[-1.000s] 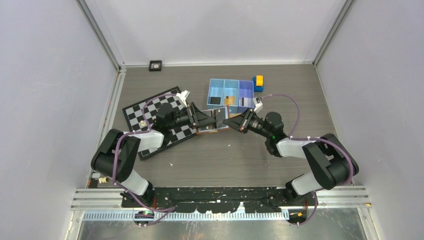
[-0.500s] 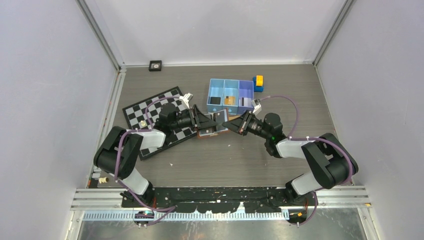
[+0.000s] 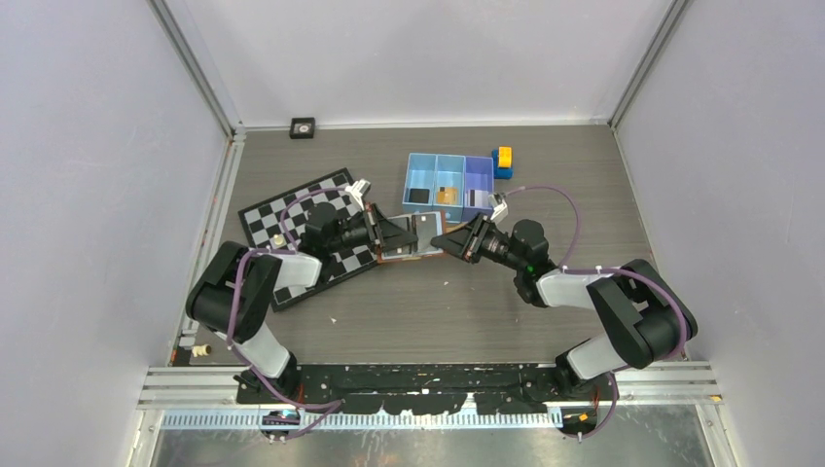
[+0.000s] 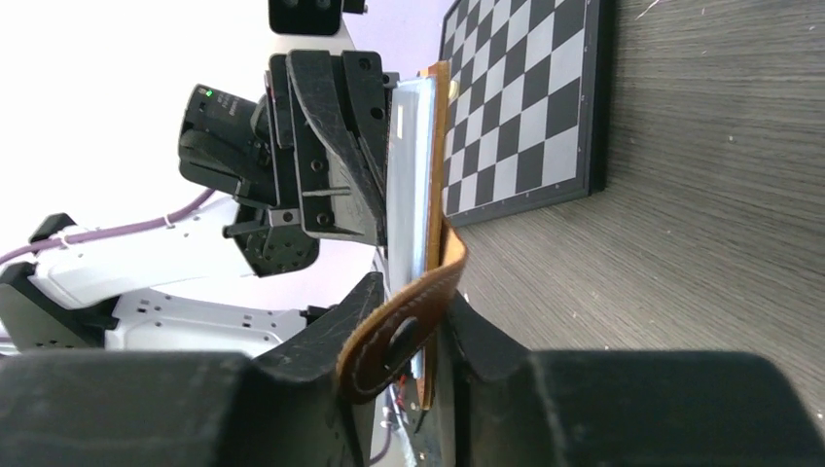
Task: Take the credit cards out of the card holder
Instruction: Remove the credit card from the card holder.
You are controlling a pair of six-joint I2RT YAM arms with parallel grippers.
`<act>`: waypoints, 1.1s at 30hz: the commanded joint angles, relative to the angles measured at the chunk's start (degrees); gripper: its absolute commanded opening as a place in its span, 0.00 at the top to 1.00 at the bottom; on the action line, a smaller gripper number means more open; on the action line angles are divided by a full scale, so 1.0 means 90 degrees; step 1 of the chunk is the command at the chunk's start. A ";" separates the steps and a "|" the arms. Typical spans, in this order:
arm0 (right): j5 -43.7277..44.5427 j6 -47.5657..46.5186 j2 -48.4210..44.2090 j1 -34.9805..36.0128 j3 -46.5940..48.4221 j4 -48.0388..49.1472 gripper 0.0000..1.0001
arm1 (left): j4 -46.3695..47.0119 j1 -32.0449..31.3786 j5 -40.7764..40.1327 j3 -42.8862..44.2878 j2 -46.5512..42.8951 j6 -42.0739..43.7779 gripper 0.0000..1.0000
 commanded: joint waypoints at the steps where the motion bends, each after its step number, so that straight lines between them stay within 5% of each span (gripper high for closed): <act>1: 0.0011 -0.0233 -0.0208 0.0103 0.0264 -0.0071 0.65 | 0.0488 0.0037 0.0041 0.0030 0.0127 -0.0070 1.00; 5: 0.0031 -0.0226 -0.0183 0.0086 0.0281 -0.0114 0.61 | 0.0408 0.0030 0.0067 0.0072 0.0232 -0.0068 1.00; 12: 0.0115 0.0084 0.0045 -0.0179 0.0196 -0.0070 0.99 | -0.0586 0.0044 -0.0102 0.0132 0.0068 0.0415 1.00; 22: 0.0264 0.0314 0.0319 -0.0579 0.0072 -0.0190 0.99 | -0.1726 0.0298 -0.0455 0.0103 -0.0155 0.0877 1.00; 33: 0.1250 -0.0650 0.0412 -0.0584 0.0650 -0.3109 0.96 | -0.2876 0.0574 -0.1007 0.0014 -0.0755 0.1470 1.00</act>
